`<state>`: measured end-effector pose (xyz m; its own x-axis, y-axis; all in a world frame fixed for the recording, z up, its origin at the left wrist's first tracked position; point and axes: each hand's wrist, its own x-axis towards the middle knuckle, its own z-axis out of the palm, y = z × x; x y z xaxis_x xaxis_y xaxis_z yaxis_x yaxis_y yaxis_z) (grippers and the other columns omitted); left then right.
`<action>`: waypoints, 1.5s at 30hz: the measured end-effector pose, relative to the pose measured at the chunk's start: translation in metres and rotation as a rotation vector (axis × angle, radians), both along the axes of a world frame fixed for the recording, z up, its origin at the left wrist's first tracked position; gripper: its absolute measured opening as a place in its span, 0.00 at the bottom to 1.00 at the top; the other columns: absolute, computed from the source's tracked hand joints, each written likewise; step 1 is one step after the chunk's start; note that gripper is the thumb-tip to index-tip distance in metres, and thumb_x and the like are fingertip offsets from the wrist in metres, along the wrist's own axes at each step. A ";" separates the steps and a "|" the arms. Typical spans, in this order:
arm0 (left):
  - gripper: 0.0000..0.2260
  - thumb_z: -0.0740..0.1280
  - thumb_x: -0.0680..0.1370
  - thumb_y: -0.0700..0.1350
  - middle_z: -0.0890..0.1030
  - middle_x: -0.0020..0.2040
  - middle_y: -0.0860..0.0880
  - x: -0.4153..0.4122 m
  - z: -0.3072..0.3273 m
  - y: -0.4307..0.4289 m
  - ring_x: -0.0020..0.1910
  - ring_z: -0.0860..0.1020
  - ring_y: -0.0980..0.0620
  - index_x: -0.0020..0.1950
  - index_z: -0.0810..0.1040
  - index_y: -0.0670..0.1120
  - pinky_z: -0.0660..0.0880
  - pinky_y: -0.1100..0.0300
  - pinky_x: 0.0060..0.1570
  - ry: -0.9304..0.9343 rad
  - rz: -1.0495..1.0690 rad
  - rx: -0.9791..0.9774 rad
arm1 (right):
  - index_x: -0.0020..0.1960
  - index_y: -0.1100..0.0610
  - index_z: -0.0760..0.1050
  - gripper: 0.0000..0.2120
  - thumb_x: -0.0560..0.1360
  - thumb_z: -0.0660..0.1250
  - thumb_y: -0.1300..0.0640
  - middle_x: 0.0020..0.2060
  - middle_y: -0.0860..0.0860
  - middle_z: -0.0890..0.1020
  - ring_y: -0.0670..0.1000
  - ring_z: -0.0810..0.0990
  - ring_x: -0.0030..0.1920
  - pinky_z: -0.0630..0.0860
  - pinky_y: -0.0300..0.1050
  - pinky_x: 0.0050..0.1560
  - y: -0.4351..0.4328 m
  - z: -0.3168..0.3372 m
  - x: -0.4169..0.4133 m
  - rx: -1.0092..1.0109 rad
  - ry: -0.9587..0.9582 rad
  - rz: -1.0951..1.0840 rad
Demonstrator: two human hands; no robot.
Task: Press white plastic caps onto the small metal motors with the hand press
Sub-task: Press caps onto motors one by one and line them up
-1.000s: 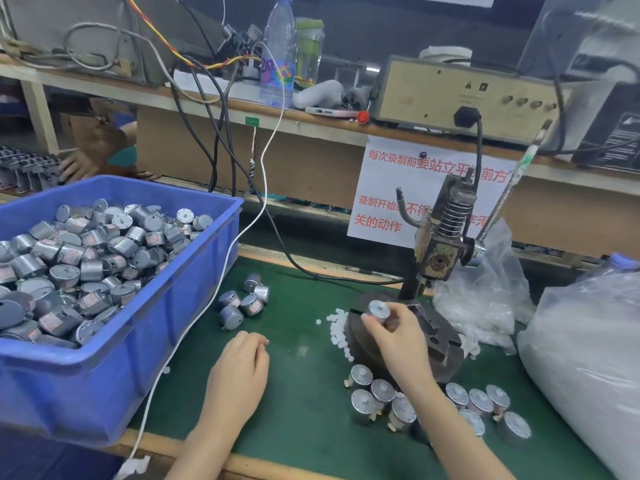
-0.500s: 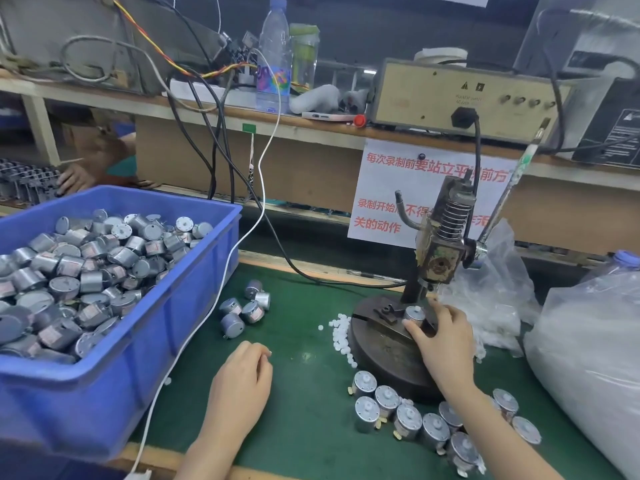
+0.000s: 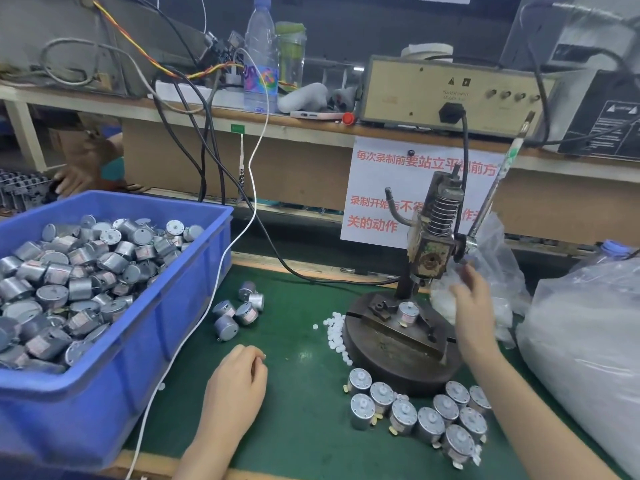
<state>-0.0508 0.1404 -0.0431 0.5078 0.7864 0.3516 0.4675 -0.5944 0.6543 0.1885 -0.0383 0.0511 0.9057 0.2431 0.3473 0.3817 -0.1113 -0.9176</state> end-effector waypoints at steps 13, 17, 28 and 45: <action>0.06 0.60 0.77 0.42 0.76 0.43 0.54 0.003 -0.001 0.000 0.46 0.73 0.53 0.46 0.77 0.46 0.64 0.61 0.40 0.060 -0.001 0.046 | 0.55 0.56 0.70 0.09 0.76 0.60 0.57 0.44 0.49 0.73 0.45 0.71 0.41 0.70 0.36 0.44 0.015 0.135 0.019 0.517 0.070 -0.046; 0.06 0.60 0.77 0.41 0.76 0.43 0.52 0.002 -0.001 0.001 0.47 0.74 0.51 0.46 0.77 0.45 0.65 0.60 0.40 0.076 0.000 0.051 | 0.43 0.50 0.65 0.06 0.78 0.58 0.58 0.39 0.46 0.70 0.44 0.71 0.41 0.69 0.36 0.47 0.008 0.099 -0.022 0.607 -0.027 -0.128; 0.06 0.61 0.77 0.41 0.75 0.42 0.52 0.003 0.000 0.000 0.47 0.73 0.51 0.46 0.78 0.45 0.64 0.59 0.40 0.087 0.005 0.041 | 0.60 0.57 0.66 0.12 0.78 0.58 0.63 0.53 0.47 0.74 0.38 0.74 0.52 0.71 0.29 0.51 0.006 0.063 -0.033 0.520 -0.136 -0.201; 0.07 0.60 0.77 0.41 0.76 0.44 0.51 0.003 -0.002 0.002 0.48 0.74 0.51 0.46 0.78 0.45 0.64 0.60 0.41 0.085 -0.008 0.043 | 0.62 0.56 0.74 0.17 0.76 0.64 0.50 0.58 0.54 0.77 0.57 0.69 0.60 0.64 0.50 0.58 0.030 -0.044 -0.036 -0.803 -0.353 -0.325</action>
<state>-0.0477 0.1429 -0.0447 0.5431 0.7676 0.3404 0.5153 -0.6247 0.5866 0.1529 -0.0085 0.0067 0.8457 0.2827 0.4527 0.4623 -0.8119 -0.3566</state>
